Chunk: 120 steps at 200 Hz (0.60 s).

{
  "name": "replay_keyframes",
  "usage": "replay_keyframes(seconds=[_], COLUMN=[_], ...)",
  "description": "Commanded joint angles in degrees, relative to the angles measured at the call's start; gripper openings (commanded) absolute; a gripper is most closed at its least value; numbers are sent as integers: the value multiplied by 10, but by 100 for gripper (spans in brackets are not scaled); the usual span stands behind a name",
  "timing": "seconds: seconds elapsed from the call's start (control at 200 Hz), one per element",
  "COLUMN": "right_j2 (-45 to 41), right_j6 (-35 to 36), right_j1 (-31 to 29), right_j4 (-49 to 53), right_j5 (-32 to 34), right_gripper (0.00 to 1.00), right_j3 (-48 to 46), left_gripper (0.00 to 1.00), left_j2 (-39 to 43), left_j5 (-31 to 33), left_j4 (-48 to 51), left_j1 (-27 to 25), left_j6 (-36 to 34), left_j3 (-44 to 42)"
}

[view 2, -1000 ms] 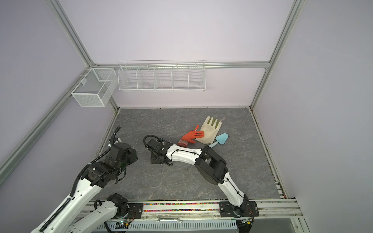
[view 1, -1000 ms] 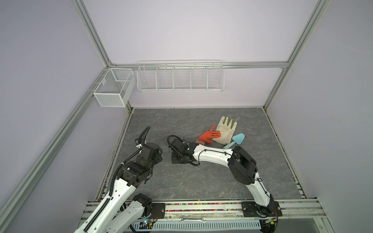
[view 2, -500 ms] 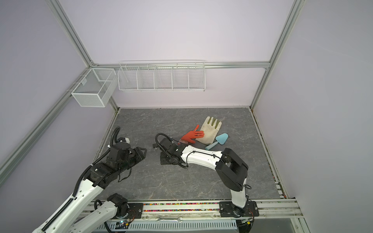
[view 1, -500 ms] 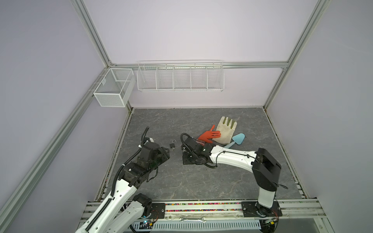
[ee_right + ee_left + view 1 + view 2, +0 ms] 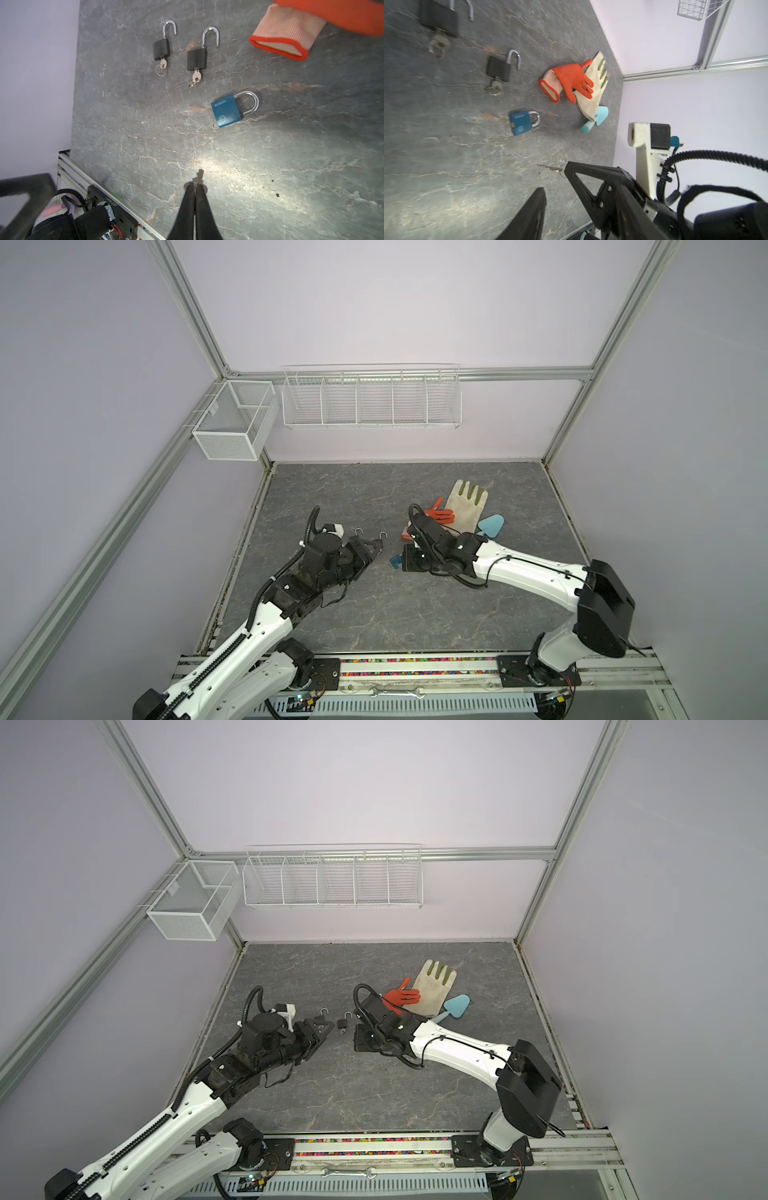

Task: Unlock with the key
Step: 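Lift the key with the right gripper while the left gripper rises to meet it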

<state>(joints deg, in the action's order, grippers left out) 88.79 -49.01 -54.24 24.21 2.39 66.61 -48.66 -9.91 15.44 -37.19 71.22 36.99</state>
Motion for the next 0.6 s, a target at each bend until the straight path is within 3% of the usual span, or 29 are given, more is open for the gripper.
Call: replay_keyframes(seconds=[0.0, 0.595], right_j2=[-40, -137], right_j6=[11, 36], right_j1=[9, 12], right_j4=[2, -6], right_j5=[15, 50], right_gripper=[7, 7], right_j3=[-11, -8], left_gripper=[55, 58], left_j2=[-12, -90], left_j5=[-5, 30], left_j4=[-86, -254], left_j1=[-13, -71], left_j6=[69, 185], left_j3=[-18, -28])
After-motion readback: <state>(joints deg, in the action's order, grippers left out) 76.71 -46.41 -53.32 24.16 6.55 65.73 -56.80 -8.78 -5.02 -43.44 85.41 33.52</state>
